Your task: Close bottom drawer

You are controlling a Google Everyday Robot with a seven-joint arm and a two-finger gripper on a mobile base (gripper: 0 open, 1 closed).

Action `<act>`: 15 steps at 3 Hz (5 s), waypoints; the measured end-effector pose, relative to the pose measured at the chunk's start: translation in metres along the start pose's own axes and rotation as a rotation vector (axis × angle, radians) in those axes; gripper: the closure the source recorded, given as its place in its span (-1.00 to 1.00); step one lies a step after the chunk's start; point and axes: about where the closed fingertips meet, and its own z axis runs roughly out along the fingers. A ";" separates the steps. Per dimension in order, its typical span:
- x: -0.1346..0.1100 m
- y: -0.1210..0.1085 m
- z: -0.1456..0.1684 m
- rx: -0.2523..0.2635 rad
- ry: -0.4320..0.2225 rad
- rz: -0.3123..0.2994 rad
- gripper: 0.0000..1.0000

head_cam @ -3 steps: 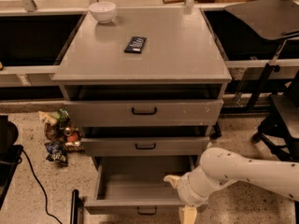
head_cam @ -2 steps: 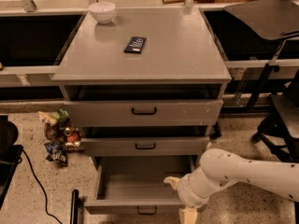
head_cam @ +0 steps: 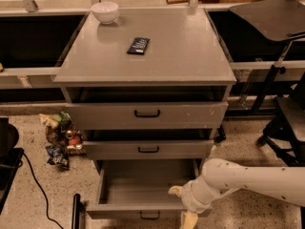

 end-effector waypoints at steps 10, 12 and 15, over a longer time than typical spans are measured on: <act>0.203 -0.088 0.196 0.343 -0.090 0.185 -0.32; 0.205 -0.105 0.190 0.378 -0.130 0.153 -1.00; 0.209 -0.131 0.164 0.436 -0.208 0.093 0.31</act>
Offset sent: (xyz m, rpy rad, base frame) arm 0.0664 -0.0596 -0.2456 0.0895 -0.0353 -0.2107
